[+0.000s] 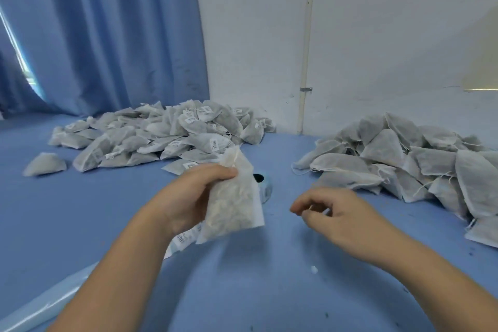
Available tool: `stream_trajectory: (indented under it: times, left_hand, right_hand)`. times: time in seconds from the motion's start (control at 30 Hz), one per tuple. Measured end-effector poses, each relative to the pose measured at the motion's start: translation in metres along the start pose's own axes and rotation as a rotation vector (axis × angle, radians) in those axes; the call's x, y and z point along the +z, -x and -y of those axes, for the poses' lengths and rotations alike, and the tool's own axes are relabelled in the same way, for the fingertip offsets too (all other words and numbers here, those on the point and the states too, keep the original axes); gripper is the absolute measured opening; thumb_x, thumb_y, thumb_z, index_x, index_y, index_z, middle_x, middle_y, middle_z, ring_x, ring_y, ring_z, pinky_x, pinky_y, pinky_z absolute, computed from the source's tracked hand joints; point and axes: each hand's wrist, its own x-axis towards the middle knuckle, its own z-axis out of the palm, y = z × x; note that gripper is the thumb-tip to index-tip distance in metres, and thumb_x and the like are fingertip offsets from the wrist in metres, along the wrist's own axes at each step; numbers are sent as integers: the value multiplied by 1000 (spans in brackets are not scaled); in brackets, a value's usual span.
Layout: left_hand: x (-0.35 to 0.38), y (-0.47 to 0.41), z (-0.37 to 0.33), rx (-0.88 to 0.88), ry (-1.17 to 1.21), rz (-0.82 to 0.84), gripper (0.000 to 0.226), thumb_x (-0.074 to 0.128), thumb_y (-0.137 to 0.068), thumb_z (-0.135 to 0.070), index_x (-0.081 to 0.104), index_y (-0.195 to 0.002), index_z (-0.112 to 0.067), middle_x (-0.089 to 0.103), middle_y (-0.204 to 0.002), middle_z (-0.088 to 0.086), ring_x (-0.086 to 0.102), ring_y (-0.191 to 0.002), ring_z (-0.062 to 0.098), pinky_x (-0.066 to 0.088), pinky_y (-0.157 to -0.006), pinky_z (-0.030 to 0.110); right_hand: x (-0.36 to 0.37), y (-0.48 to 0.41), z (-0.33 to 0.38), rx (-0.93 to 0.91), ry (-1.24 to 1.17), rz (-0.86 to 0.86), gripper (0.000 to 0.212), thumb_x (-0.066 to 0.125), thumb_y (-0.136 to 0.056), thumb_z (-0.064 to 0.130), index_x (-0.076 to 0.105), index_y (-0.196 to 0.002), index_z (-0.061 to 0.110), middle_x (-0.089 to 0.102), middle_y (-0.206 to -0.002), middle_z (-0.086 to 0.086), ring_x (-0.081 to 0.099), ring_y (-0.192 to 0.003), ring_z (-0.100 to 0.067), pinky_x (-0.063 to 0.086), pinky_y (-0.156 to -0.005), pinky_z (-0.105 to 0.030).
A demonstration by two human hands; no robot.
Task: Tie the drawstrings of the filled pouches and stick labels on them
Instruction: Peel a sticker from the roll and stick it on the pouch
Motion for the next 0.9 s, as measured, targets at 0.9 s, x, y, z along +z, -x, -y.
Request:
stream_trajectory:
  times: [0.9]
  left_hand:
    - [-154,80,26,-360,-559,-277,20,57,-94,-23,67,-105,-10,76,-98,7,73,-91,23,58,-77,33]
  right_hand:
    - [99,-164,-8,298,380,111,54,34,-97,55,57,-82,8,64,-66,-11,58,-52,-23,52,-61,-32]
